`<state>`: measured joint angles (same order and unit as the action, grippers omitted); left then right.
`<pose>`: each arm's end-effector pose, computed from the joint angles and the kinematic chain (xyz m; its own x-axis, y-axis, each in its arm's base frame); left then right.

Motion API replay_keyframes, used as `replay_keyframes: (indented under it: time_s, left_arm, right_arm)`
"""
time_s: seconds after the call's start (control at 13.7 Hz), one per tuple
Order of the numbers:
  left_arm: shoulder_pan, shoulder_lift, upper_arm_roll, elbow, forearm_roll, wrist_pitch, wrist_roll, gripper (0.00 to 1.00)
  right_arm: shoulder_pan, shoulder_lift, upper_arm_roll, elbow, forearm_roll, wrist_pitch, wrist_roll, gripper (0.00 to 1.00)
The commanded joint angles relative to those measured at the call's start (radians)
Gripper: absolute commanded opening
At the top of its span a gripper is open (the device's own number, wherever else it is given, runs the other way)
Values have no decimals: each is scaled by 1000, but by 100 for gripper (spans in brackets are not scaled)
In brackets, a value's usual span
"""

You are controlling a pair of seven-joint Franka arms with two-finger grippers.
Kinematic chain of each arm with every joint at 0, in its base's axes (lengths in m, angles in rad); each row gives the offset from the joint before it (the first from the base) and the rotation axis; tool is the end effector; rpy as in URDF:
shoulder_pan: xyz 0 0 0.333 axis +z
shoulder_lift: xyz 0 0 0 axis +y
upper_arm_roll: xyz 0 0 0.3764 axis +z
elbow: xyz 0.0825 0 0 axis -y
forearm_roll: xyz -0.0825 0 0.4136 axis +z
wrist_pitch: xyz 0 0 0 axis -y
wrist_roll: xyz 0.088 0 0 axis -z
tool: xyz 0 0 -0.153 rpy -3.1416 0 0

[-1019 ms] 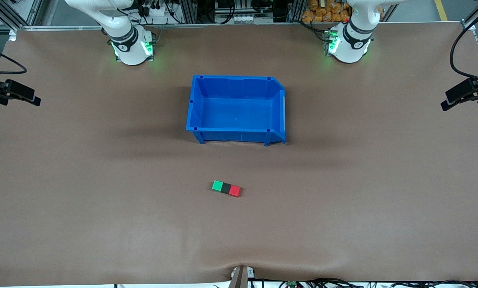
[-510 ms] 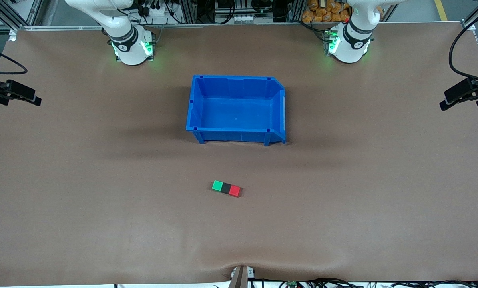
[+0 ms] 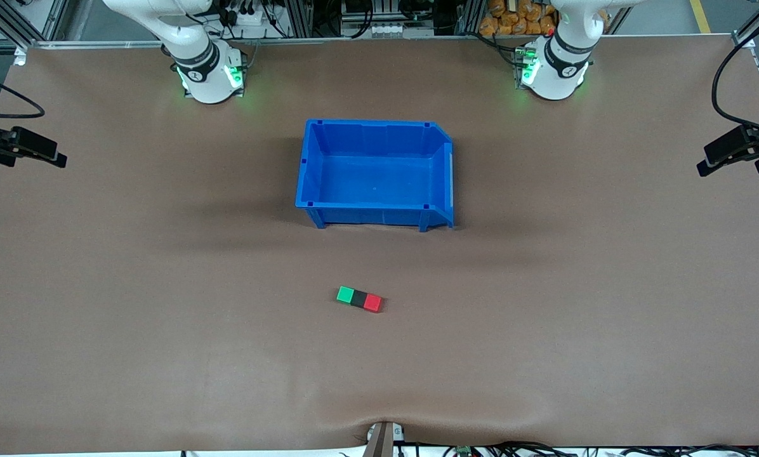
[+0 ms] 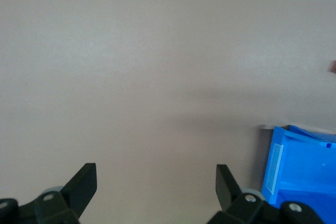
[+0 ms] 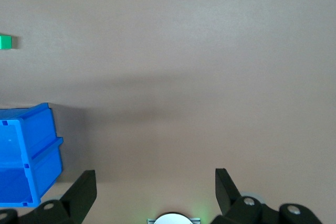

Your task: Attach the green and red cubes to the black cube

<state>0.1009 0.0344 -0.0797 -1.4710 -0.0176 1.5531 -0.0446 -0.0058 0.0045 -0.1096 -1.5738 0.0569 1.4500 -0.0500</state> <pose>0.5978 0.0109 0.6672 0.9967 0.0656 0.0468 0.0646 -0.9977 0.0224 0.5634 -0.0559 0.6257 0.9905 -0.0578 -0.1248 -0.0660 -0.9959 -0.0627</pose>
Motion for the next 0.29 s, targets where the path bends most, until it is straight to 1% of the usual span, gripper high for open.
replay_keyframes:
  time_s: [0.0, 0.22]
  left_arm:
    - [5, 8, -3, 9, 11, -14, 12, 100]
    - [7, 10, -3, 11, 8, -14, 12, 100]
  right_arm:
    - [-23, -18, 19, -20, -2, 3, 1, 100]
    - [-25, -17, 18, -20, -2, 3, 1, 100]
